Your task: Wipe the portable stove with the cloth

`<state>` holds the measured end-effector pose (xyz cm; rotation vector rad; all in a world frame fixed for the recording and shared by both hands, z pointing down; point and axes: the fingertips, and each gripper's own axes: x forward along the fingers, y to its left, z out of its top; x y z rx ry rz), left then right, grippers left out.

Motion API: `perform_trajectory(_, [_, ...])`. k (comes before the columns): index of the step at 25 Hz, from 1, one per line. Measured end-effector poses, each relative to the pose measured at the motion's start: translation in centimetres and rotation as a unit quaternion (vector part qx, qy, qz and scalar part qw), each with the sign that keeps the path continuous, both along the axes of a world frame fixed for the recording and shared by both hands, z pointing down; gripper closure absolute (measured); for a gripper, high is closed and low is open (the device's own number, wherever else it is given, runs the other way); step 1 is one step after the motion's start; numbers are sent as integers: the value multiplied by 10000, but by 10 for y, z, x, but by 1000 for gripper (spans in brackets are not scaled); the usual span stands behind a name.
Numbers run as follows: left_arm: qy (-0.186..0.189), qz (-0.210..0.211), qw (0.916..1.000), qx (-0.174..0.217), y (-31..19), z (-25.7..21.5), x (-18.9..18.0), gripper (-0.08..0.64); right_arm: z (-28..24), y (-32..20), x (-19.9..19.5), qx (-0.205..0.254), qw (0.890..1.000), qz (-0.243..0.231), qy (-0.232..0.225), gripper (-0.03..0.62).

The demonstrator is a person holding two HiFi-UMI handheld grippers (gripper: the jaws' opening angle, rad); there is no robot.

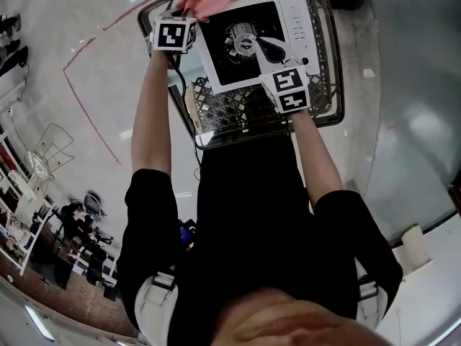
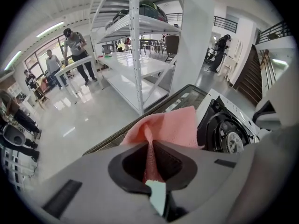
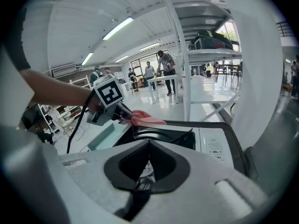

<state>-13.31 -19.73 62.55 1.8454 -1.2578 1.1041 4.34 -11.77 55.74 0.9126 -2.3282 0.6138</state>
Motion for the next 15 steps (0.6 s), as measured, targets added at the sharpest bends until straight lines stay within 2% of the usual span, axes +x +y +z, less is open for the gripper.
perform_trajectory(5, [36, -284, 9995, 93, 21, -10, -10, 541, -7, 6, -12, -36, 9999, -149, -48, 589])
perform_trajectory(15, [318, -418, 9985, 120, 67, -9, 3, 541, -10, 18, -23, 20, 9995, -323, -44, 589])
